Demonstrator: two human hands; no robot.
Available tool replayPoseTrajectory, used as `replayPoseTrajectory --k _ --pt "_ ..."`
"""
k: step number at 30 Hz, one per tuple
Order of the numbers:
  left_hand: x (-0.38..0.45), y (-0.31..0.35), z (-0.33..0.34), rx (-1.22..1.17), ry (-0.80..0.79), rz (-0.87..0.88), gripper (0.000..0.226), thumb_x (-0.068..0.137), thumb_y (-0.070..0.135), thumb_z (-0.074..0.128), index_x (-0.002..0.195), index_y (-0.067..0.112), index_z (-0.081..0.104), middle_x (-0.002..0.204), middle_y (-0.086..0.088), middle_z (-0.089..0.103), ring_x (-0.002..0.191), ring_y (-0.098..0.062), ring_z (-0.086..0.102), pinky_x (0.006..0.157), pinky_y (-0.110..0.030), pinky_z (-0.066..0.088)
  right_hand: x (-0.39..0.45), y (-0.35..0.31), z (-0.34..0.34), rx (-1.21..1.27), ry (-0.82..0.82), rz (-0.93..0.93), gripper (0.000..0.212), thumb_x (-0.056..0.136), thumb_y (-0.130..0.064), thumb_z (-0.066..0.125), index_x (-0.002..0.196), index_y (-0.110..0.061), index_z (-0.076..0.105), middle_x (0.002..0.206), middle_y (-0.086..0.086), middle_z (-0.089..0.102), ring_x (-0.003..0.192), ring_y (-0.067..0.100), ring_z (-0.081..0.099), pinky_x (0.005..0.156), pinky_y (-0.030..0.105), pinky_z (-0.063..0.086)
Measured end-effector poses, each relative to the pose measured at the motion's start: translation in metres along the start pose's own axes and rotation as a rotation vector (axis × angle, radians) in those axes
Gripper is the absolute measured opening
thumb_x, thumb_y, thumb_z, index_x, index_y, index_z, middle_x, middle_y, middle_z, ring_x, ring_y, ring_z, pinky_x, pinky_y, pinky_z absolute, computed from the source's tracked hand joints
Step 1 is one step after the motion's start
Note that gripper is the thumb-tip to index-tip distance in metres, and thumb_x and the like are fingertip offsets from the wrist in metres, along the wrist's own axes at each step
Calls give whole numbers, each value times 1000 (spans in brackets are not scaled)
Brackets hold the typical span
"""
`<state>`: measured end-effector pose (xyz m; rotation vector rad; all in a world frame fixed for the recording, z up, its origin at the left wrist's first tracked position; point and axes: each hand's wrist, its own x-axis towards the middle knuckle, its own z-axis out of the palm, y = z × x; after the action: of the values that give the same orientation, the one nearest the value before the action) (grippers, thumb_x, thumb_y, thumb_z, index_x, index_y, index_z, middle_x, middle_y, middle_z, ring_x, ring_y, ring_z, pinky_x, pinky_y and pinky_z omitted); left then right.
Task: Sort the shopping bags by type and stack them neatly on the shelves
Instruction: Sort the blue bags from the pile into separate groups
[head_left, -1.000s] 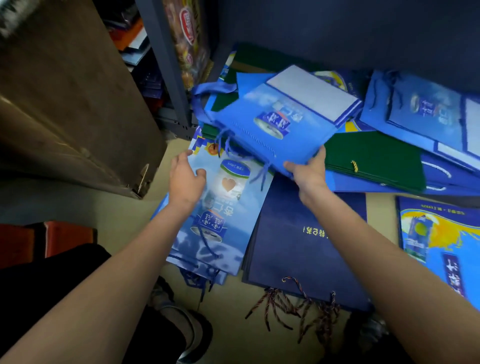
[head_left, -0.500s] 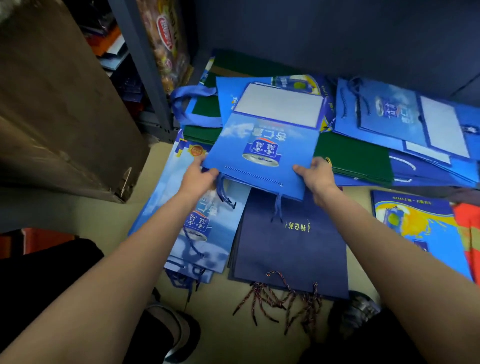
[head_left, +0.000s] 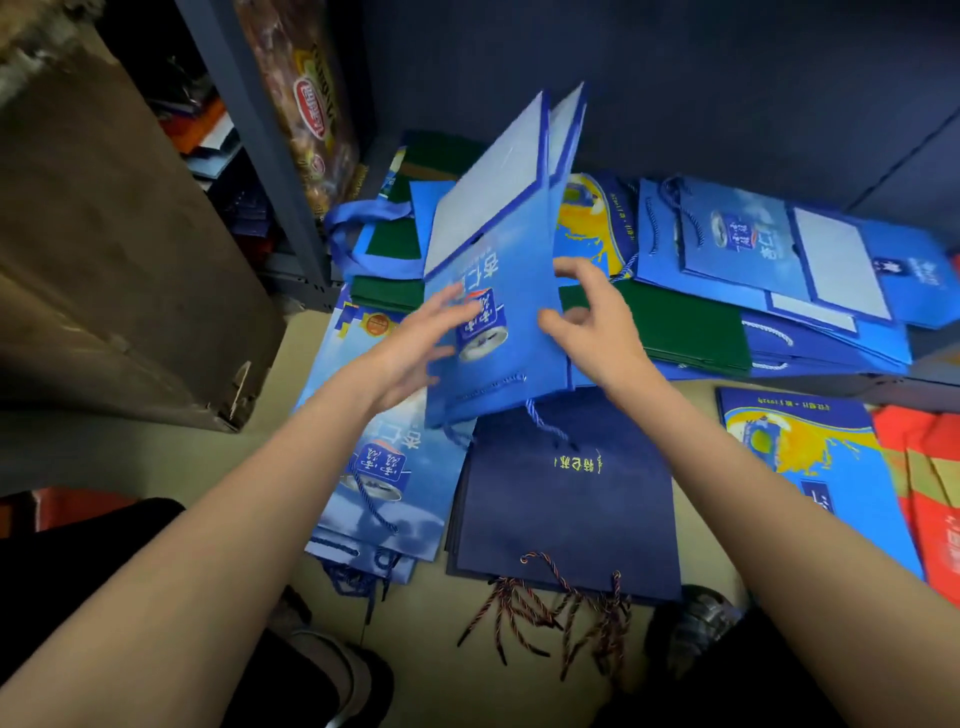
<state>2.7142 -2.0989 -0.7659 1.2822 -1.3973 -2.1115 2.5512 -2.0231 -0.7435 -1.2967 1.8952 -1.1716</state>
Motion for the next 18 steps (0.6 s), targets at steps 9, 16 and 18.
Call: replayPoseTrajectory --k 9,16,18 --pt "-51 4 -26 -113 -65 44 52 91 4 53 137 26 41 111 -3 67 78 -25 71 69 -31 58 -39 -21 27 132 -663 61 38 94 -2 50 129 -14 50 139 -5 43 130 9 39 111 27 30" --pt "-105 -17 -102 -152 -98 -89 47 70 -9 60 107 19 60 90 -1 73 70 -18 71 61 -33 59 -37 13 50 116 -311 352 71 87 -26 65 145 -19 26 146 0 37 126 19 45 96 27 39" --pt "-117 -24 -118 -172 -148 -170 55 56 -6 70 105 17 62 94 -6 73 72 -21 72 60 -37 59 -39 22 46 226 -265 462 84 83 -27 69 148 -23 16 140 2 42 117 22 54 84 32 49"
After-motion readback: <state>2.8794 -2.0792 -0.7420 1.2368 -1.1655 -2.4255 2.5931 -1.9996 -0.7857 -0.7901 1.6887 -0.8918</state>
